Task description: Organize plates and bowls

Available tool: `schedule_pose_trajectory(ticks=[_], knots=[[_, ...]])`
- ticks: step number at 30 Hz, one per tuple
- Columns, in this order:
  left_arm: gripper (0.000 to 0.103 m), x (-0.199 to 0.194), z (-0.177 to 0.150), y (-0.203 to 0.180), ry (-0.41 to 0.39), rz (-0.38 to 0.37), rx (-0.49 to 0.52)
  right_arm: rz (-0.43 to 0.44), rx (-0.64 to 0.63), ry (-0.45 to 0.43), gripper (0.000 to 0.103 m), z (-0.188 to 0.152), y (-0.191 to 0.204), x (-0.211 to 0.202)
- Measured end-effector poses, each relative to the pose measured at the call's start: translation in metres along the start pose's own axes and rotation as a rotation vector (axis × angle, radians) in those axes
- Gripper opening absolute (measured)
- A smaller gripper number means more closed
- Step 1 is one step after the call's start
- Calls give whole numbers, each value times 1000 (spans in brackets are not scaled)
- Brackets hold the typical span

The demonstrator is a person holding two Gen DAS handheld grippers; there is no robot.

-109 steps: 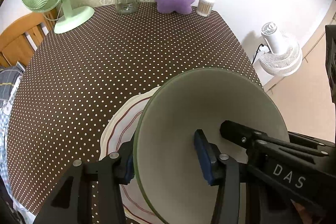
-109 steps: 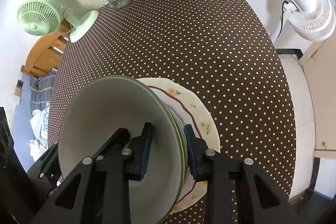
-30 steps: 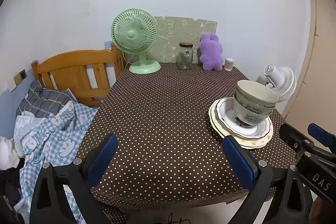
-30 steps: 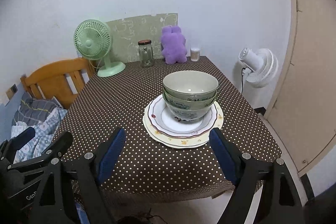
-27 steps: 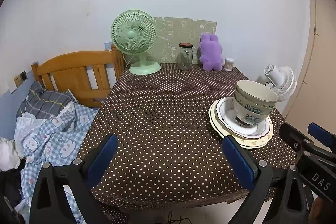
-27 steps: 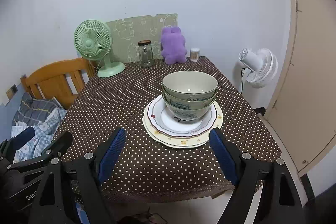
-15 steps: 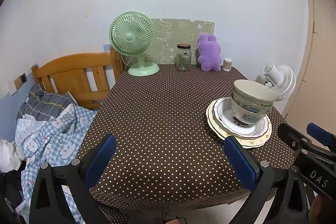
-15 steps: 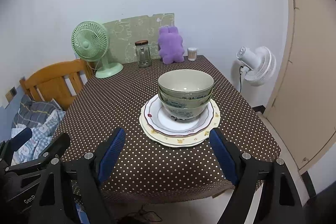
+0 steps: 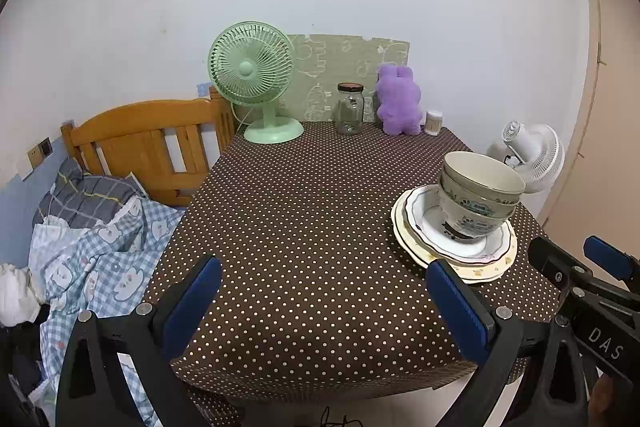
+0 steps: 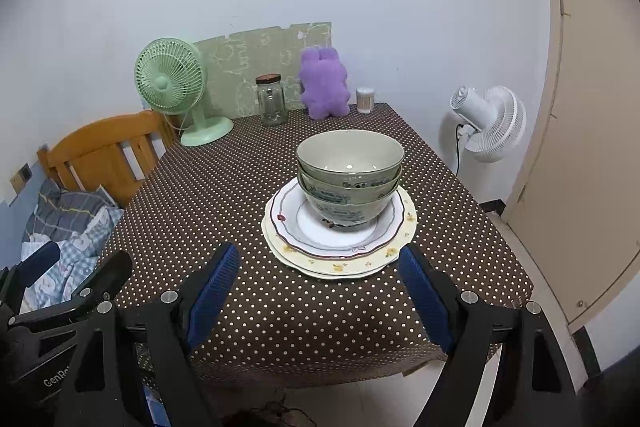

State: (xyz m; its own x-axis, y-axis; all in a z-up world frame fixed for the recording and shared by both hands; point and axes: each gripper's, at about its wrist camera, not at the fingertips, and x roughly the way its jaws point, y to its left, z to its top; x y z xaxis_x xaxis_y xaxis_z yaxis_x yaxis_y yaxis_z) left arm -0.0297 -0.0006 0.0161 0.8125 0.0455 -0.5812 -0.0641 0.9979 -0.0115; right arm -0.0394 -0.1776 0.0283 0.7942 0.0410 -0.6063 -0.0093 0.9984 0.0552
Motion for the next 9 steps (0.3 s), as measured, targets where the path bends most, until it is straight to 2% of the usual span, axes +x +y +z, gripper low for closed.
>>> schedule_pose_trajectory(ticks=[9], knots=[[103,1,0,0,5,4,-4,4,-4,3,84,1,0,2]])
